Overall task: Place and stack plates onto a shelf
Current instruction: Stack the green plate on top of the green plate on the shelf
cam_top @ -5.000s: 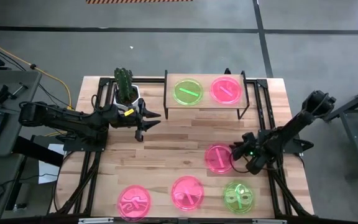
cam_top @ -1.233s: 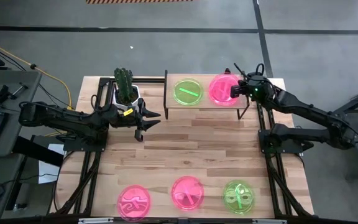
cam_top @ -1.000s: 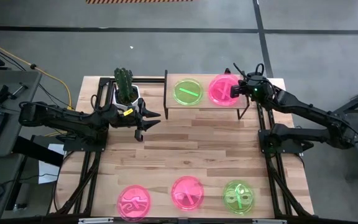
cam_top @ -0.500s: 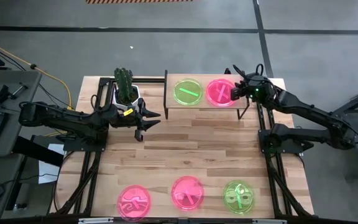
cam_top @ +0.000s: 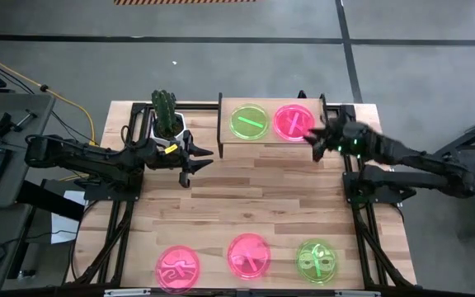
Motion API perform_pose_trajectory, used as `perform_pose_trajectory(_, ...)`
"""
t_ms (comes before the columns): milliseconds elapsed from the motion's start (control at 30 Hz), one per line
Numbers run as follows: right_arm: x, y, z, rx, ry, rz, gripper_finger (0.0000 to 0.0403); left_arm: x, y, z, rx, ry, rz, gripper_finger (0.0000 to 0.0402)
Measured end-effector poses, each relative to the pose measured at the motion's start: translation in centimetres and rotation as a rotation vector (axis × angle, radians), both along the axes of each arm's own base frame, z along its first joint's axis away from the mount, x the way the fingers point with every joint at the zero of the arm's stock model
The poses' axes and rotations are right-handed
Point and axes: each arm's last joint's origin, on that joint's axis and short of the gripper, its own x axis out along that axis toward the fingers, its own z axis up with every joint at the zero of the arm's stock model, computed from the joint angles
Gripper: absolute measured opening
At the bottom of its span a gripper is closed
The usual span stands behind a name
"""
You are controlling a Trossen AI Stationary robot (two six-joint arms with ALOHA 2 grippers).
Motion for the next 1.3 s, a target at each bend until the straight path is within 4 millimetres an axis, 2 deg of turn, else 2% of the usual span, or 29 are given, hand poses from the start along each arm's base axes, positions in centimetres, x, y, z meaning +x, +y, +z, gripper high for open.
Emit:
perform_pose_trajectory(133,1.0,1.6,-2.9,-0.072,-0.196,0.136,0.017,0.0,0.0,0.0,0.0,0.0,0.0,0.0113)
perform_pose_trajectory(200,1.4,2.2,-3.4,-0.123,-0.308,0.202,0.017,0.0,0.0,0.0,0.0,0.0,0.0,0.0113)
perform_pose_trajectory(300,1.6,3.0,-3.3,-0.201,-0.387,0.277,0.017,0.0,0.0,0.0,0.003,0.0,0.0,0.0113)
perform_pose_trajectory(533,2.2,3.8,-0.6,-0.357,-0.39,0.347,0.017,0.0,0.0,0.0,0.035,0.0,0.007,0.0113)
perform_pose_trajectory(667,2.3,4.0,0.1,-0.405,-0.384,0.366,0.017,0.0,0.0,0.0,0.035,0.0,0.007,0.0113)
perform_pose_trajectory(1300,2.9,4.2,-0.9,-0.276,-0.336,0.402,0.017,0.0,0.0,-0.1,0.052,0.015,0.009,0.0113)
